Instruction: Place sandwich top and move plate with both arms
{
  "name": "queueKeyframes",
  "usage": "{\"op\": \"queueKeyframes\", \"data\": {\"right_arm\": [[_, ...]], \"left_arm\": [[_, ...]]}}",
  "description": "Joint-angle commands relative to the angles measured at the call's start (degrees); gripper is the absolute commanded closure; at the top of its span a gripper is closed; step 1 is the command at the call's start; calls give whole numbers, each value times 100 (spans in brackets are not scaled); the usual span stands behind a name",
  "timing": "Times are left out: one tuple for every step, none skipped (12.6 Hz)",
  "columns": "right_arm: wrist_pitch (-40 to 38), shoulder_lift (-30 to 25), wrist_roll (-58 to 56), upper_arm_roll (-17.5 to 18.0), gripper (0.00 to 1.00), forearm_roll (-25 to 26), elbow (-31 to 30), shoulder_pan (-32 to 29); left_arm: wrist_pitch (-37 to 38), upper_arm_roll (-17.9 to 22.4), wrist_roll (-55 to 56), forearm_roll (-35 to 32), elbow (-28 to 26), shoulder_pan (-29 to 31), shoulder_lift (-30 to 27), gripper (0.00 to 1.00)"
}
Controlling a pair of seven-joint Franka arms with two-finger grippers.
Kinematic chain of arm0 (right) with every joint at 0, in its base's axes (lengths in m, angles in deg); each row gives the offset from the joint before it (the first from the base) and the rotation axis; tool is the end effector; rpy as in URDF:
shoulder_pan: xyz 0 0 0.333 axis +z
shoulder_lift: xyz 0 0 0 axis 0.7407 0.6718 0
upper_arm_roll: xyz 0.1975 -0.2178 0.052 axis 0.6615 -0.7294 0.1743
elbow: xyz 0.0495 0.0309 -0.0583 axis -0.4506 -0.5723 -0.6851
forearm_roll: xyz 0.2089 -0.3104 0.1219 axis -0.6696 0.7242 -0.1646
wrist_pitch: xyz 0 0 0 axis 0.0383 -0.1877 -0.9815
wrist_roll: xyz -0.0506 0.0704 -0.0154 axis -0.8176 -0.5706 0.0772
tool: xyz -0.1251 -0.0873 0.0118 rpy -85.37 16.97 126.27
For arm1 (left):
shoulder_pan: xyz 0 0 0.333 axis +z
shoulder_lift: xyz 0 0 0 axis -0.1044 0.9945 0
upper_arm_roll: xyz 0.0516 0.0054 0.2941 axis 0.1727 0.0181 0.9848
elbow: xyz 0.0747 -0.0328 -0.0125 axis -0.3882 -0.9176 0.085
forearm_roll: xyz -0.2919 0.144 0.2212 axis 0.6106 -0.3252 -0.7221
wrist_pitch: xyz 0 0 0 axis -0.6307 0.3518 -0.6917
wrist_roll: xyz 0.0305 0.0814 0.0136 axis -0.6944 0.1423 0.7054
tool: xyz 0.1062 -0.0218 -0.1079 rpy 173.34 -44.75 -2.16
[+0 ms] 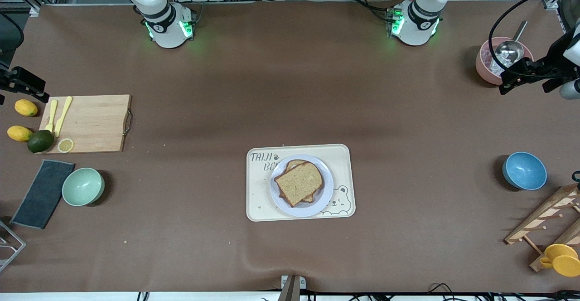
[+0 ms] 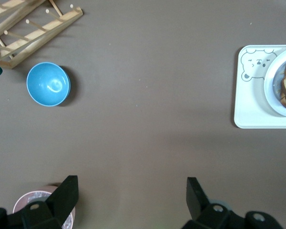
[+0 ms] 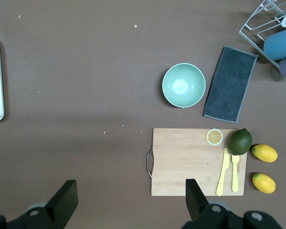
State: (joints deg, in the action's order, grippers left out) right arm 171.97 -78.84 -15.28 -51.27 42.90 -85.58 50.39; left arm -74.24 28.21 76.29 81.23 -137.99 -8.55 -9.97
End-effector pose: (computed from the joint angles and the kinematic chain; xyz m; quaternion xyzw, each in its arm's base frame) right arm 0.5587 -0.0511 0.5788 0.9991 0.0325 0.0100 0.0251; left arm 0.5476 -0.0324 0.5898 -0.9998 -0.0173 -0.0015 0.0078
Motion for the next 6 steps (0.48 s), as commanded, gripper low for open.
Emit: {"op": "queueKeyframes", "data": {"right_arm": [[9, 2, 73, 6, 0, -83, 5, 13], [9, 10, 73, -2, 0, -83, 5, 13], [17, 10, 73, 6, 0, -92, 5, 13], [35, 10, 82, 6, 0, -101, 5, 13], [35, 10, 82, 6, 0, -144, -3, 13], [35, 10, 82, 6, 0, -214, -12, -5]], "left_arm": [[83, 64, 24, -59, -211, -105, -284, 0], [83, 64, 24, -59, -289, -131, -389, 0], [75, 30, 24, -67, -394, -166, -442, 0], [31, -84, 24, -76, -361, -105, -364, 0], [31, -76, 15, -85, -308, -113, -320, 0], [39, -59, 41, -94, -360, -122, -363, 0]]}}
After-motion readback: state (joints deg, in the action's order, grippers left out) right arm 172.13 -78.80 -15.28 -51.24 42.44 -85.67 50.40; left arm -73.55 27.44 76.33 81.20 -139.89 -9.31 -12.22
